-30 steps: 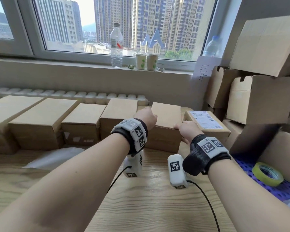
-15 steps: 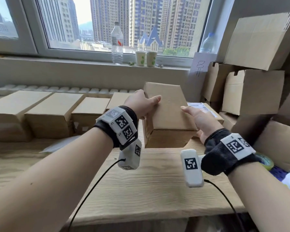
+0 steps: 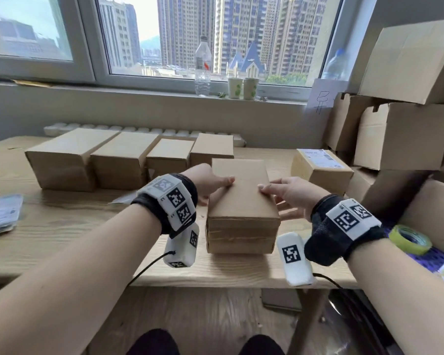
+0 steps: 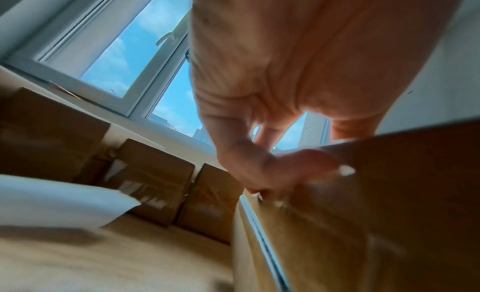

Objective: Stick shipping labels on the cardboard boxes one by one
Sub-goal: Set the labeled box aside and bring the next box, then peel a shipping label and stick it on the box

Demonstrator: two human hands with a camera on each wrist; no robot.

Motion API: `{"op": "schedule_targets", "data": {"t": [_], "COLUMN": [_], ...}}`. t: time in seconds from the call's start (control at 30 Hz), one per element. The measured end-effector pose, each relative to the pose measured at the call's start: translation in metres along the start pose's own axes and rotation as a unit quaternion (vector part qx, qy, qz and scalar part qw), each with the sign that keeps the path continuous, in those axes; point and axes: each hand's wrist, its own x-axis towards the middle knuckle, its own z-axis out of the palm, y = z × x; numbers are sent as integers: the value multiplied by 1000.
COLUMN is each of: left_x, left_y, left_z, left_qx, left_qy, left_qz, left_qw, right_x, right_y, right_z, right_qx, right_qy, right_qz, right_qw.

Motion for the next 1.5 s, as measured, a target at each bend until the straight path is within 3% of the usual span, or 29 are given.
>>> {"op": "schedule_targets", "data": {"t": [0.17, 0.3, 0.37, 0.63, 0.87, 1.07, 1.4, 1.5], "left_x": [-8, -12, -12, -25, -39, -45, -39, -36], "left_y": [-18, -21, -24, -79, -172, -256, -322, -333], "left_z": [3, -21, -44, -126, -180, -216, -231, -230], "left_qx": [-16, 30, 47, 110, 44, 3, 46, 55], "left_qy": [-20, 21, 64, 181, 223, 220, 159, 145], "left_qz": [-20, 22, 45, 41, -44, -137, -298, -314], "left_qw": [999, 999, 996, 977, 973, 966, 940, 937], "right_x": [-2, -3, -8, -1, 15, 32, 46, 53], "right_y": [-2, -26, -49, -124, -152, -158, -165, -164], "right_z": [13, 14, 21, 119, 231, 301, 375, 383], "right_qx": [-48, -164, -194, -229, -230, -228, -220, -219], "right_qy": [-5, 98, 116, 31, -59, -131, -204, -206], "right_qz": [4, -81, -128, -233, -250, -229, -193, -189], "right_qw": [999, 978, 966, 945, 939, 937, 934, 935]}}
